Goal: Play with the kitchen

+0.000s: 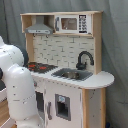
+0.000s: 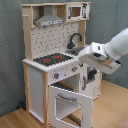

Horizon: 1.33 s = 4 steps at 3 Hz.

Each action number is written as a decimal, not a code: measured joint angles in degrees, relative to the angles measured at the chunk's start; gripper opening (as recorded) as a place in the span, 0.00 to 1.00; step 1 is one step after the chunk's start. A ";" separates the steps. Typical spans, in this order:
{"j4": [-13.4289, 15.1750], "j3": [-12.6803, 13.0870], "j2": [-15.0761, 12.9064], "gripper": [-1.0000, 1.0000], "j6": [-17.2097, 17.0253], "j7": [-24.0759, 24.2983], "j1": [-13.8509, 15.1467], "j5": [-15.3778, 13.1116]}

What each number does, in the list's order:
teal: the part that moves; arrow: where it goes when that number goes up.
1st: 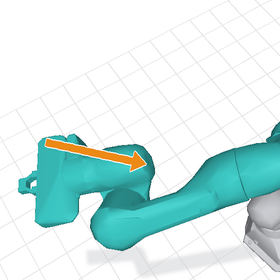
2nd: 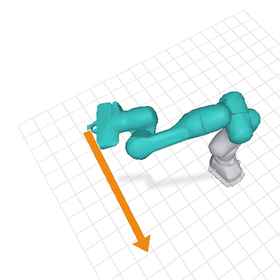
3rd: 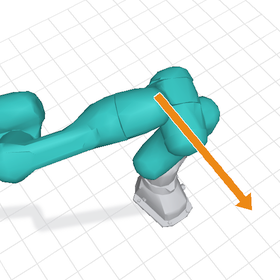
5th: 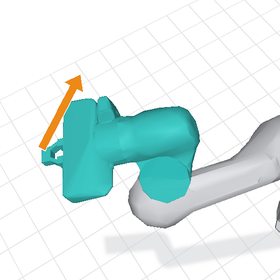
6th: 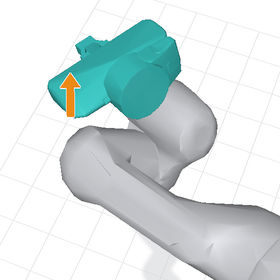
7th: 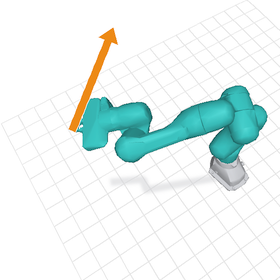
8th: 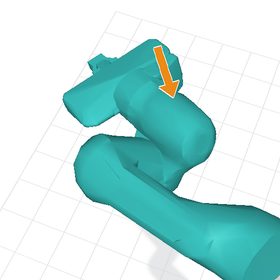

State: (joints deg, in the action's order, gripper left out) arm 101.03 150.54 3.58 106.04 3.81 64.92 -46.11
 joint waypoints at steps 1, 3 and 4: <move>1.69 0.00 1.09 1.00 0.00 1.30 -2.21 -5.27; 4.84 -0.04 3.66 1.00 -3.50 4.00 -5.14 -16.10; 5.08 -0.04 7.20 1.00 -5.48 5.99 -6.79 -19.89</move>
State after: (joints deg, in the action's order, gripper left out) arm 106.12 150.50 10.78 100.56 9.80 58.13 -66.00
